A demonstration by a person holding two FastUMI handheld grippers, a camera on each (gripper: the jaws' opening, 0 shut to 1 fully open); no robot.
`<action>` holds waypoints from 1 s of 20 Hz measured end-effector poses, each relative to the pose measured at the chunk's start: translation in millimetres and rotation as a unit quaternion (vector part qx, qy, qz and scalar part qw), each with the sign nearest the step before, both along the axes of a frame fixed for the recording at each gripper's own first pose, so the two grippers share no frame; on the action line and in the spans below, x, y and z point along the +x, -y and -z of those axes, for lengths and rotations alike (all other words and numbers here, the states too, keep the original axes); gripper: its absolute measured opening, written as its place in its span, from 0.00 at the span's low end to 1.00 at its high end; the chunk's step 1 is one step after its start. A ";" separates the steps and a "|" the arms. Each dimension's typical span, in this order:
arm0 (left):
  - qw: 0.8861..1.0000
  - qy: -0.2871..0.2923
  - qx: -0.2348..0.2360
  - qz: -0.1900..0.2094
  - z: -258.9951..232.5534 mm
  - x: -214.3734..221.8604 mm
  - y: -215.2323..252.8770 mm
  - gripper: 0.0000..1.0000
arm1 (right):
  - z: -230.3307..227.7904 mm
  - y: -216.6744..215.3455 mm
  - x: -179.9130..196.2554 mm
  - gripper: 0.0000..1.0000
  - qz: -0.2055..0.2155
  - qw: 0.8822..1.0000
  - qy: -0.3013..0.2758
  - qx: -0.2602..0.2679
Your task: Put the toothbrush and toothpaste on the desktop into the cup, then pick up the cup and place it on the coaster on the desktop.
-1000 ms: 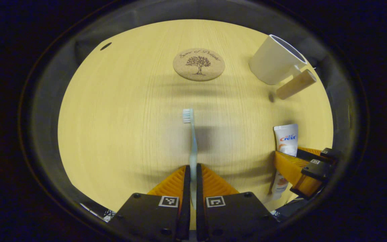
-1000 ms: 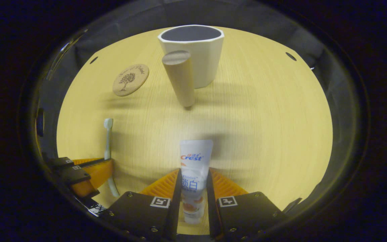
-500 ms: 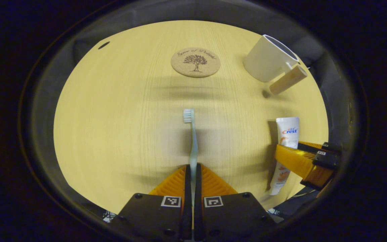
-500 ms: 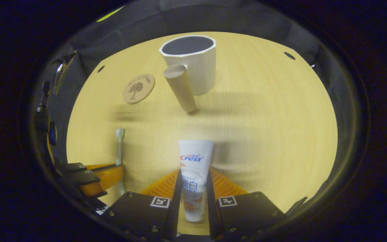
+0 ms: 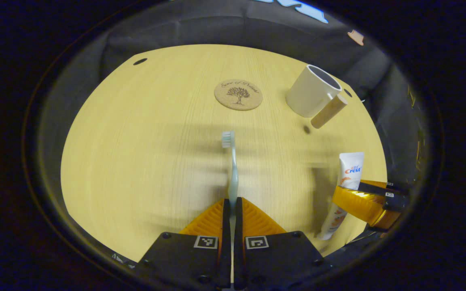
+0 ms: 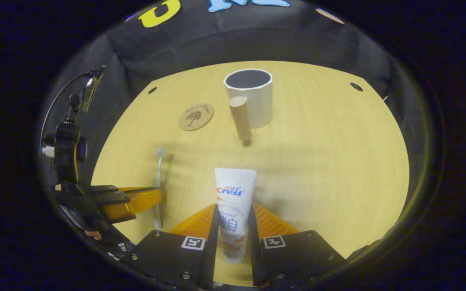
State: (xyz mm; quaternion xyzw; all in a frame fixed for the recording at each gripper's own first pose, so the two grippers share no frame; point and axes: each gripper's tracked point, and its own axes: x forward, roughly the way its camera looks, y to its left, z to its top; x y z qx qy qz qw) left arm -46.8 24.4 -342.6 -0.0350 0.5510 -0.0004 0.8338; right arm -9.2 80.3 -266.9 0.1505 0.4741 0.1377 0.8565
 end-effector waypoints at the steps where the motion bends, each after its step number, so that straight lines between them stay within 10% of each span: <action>1: 1.000 0.013 -0.002 0.004 -3.8 1.7 -0.1 0.11 | -3.6 -0.4 2.7 0.37 0.008 1.000 0.016 0.002; 20: 0.984 0.169 -0.045 0.024 -74.3 22.8 7.5 0.11 | -94.5 13.2 18.6 0.29 0.097 0.980 0.170 0.042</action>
